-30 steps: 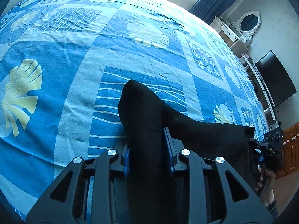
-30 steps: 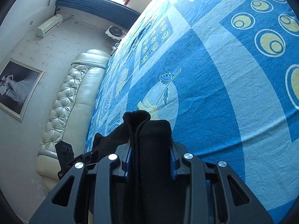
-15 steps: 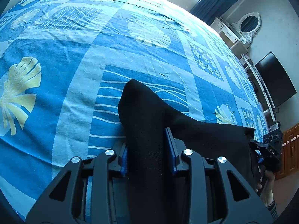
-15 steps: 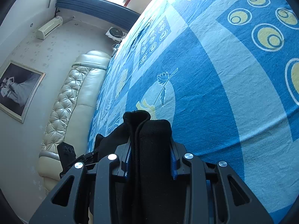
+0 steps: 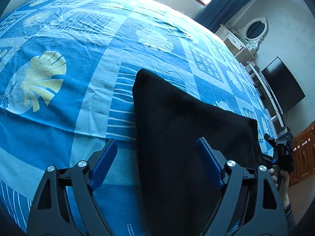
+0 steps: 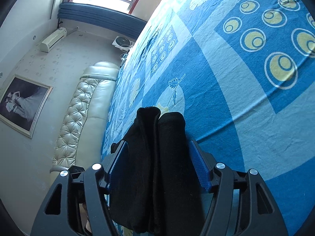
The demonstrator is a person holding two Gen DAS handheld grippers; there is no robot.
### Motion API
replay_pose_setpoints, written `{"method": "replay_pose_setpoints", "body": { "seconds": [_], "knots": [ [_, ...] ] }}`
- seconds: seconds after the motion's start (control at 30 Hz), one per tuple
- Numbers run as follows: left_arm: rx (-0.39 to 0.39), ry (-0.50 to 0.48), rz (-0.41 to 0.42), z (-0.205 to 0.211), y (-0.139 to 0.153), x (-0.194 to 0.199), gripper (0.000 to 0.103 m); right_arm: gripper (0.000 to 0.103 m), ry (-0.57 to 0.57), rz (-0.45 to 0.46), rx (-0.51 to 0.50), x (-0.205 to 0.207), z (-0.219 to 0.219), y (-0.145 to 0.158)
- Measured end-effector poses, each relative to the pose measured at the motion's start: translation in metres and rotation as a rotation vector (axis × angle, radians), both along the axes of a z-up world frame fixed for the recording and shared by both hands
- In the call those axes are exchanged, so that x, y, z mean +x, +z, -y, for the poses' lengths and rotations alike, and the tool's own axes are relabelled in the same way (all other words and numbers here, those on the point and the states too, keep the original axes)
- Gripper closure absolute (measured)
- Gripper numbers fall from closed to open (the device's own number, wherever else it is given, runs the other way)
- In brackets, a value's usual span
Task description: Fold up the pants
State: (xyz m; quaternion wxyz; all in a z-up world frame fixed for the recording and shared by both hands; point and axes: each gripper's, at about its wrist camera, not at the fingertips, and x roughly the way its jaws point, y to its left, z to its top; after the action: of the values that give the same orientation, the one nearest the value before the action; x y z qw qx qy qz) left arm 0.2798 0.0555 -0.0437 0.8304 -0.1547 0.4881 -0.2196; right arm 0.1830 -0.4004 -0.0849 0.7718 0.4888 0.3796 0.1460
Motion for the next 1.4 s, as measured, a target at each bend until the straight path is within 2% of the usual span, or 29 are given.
{"method": "replay_pose_setpoints", "body": {
  "seconds": [0.1,0.27,0.37,0.53,0.67,0.87,0.97,1.07,1.1,1.17,1.23,1.3,1.4],
  "knots": [
    [-0.113,0.040,-0.049,-0.022,-0.006,-0.033,0.019,0.036,-0.014,-0.012,0.015,-0.025,0.005,-0.002],
    [-0.178,0.072,-0.096,-0.038,-0.018,-0.081,0.019,0.036,-0.015,-0.026,0.028,-0.056,0.000,-0.005],
    [-0.215,0.081,-0.123,-0.040,-0.025,-0.095,0.019,0.035,-0.015,-0.022,0.046,-0.065,-0.007,-0.005],
    [-0.240,0.101,-0.132,-0.038,-0.031,-0.101,0.019,0.034,-0.026,-0.025,0.057,-0.069,-0.014,-0.008],
    [-0.295,0.105,-0.150,-0.034,-0.035,-0.104,0.019,0.033,-0.023,-0.030,0.048,-0.065,-0.020,-0.008],
    [-0.332,0.122,-0.155,-0.028,-0.038,-0.099,0.019,0.030,-0.023,-0.046,0.006,-0.051,-0.031,-0.008],
    [-0.368,0.118,-0.163,-0.023,-0.038,-0.095,0.019,0.028,-0.006,-0.052,-0.048,-0.042,-0.037,-0.005],
    [-0.365,0.111,-0.158,-0.018,-0.039,-0.093,0.020,0.028,-0.006,-0.052,-0.055,-0.037,-0.039,-0.008],
    [-0.347,0.107,-0.151,-0.016,-0.039,-0.092,0.030,0.028,0.001,-0.055,-0.068,-0.036,-0.041,-0.009],
    [-0.282,0.105,-0.155,-0.011,-0.042,-0.090,0.047,0.046,0.019,-0.080,-0.126,-0.035,-0.046,-0.009],
    [-0.264,0.092,-0.138,-0.010,-0.040,-0.091,0.056,0.064,0.035,-0.072,-0.106,-0.036,-0.046,-0.009],
    [-0.234,0.079,-0.124,-0.009,-0.035,-0.094,0.065,0.070,0.041,-0.062,-0.077,-0.039,-0.044,-0.007],
    [-0.210,0.077,-0.111,-0.009,-0.027,-0.097,0.070,0.072,0.040,-0.046,-0.078,-0.045,-0.045,0.001]
  ]
}}
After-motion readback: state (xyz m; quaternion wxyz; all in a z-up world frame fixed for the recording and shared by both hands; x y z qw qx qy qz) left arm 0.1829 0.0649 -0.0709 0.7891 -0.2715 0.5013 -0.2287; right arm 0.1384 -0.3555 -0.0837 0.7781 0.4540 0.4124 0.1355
